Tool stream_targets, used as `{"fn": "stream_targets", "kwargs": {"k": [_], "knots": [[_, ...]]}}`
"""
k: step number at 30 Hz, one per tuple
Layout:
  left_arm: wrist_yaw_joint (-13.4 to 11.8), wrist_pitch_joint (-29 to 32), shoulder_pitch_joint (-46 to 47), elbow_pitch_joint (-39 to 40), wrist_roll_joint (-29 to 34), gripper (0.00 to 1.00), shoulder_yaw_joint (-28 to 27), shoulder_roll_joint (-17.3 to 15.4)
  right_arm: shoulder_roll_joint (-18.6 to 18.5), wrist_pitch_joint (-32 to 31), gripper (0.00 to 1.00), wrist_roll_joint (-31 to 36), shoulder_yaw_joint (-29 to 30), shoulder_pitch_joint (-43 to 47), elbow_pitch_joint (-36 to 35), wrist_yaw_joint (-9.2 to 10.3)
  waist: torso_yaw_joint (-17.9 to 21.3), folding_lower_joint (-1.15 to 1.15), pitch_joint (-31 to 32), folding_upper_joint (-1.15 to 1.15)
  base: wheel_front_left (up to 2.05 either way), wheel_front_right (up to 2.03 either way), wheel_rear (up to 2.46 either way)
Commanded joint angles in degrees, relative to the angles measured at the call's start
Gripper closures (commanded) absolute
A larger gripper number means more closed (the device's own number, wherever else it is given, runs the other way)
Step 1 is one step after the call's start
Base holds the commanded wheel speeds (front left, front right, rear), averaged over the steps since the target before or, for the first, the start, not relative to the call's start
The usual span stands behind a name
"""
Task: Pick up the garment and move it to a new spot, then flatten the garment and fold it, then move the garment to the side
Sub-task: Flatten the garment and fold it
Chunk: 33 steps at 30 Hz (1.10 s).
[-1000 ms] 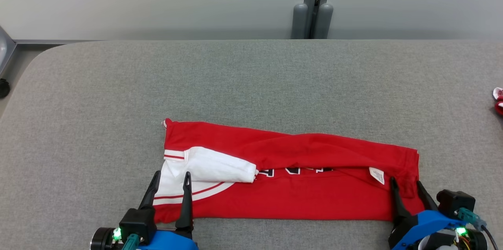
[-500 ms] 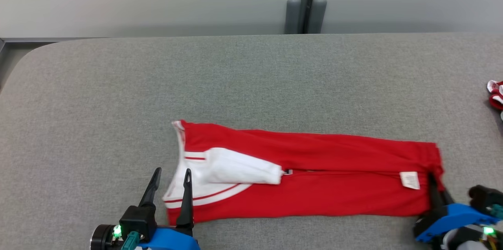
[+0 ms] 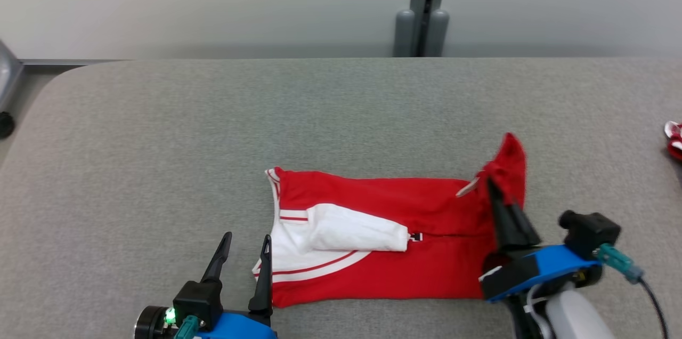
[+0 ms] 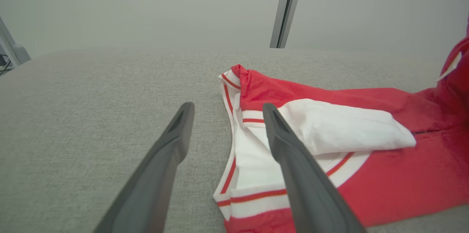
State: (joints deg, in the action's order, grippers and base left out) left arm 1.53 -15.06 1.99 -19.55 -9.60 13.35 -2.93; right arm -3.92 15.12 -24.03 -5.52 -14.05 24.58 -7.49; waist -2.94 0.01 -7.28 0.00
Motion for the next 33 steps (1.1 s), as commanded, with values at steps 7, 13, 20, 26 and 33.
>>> {"fn": "stream_targets", "kwargs": {"k": [7,13,20,26,33], "knots": [[0.4,-0.1,0.1,-0.2,-0.5,0.0,2.4,0.0,0.4,0.0,1.0,-6.5,-14.1,-2.0,-2.7,0.0,-7.0,-0.01,0.6,0.0,0.0,0.0,0.0],[1.0,-0.1,-0.1,-1.1,0.5,0.0,5.4,0.0,0.3,0.0,1.0,-5.7,-18.6,-5.4,1.7,0.0,-14.9,-0.01,-0.2,0.0,0.0,0.0,0.0],[0.6,-0.1,0.7,-1.4,0.1,0.0,6.9,0.0,0.9,0.0,0.0,-4.2,-19.6,-8.5,7.1,0.0,-20.0,-0.01,-1.2,0.0,0.0,0.0,0.0],[-0.4,-0.1,1.1,-1.2,-0.2,0.0,5.1,0.0,0.8,0.0,0.0,-4.3,-19.1,-7.8,2.9,0.0,-17.1,-0.01,-0.9,0.0,0.0,0.0,0.0],[-0.9,-0.1,2.9,-0.4,0.6,0.0,2.7,0.0,0.8,0.0,0.0,2.1,-9.3,-4.1,0.6,0.0,-9.4,-0.01,0.0,0.0,0.0,0.0,0.0]]}}
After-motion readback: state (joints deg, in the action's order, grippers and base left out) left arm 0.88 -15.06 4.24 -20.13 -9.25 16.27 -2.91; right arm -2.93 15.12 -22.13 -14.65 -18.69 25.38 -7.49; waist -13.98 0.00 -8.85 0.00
